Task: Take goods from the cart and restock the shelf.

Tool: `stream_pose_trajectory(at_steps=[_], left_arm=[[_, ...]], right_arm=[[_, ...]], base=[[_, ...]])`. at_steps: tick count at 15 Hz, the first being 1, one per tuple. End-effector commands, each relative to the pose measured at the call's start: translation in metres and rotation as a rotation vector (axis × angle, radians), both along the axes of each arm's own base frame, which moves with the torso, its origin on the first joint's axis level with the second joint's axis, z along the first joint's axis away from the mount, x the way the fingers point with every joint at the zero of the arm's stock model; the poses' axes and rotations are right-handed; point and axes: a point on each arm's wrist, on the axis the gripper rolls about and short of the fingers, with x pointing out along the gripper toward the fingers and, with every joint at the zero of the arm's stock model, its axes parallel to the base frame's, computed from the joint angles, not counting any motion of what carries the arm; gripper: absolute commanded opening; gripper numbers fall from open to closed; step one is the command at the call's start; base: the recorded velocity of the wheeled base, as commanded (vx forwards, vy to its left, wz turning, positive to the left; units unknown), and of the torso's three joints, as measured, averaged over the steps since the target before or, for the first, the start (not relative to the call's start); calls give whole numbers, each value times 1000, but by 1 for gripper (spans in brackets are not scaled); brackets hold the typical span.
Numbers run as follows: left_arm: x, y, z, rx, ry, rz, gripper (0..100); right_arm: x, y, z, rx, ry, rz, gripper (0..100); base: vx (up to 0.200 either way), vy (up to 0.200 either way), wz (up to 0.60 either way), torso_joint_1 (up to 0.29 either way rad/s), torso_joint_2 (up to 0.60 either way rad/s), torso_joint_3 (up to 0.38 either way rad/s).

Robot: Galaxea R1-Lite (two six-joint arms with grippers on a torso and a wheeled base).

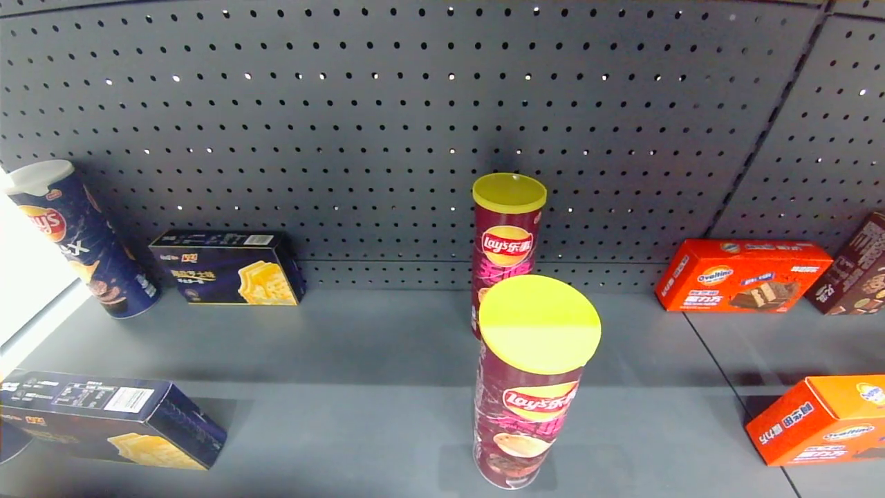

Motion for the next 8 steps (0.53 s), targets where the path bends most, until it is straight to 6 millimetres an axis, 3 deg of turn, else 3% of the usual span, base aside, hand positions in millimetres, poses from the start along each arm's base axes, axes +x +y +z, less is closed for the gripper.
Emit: stream_pose_trajectory(at_steps=[1, 3, 8], left_arm=[[0, 0, 0, 6, 2, -1, 100], [0, 0, 0, 0, 0, 4, 100], [0, 0, 0, -18, 1, 6, 100]], right_arm=[[0, 0, 0, 0, 0, 1, 100], [0, 0, 0, 0, 0, 1, 100], [0, 0, 0, 0, 0, 1, 100]], base=[[0, 0, 0, 0, 0, 0], [-200, 0, 0, 2, -2, 0], [0, 0, 0, 0, 0, 0]])
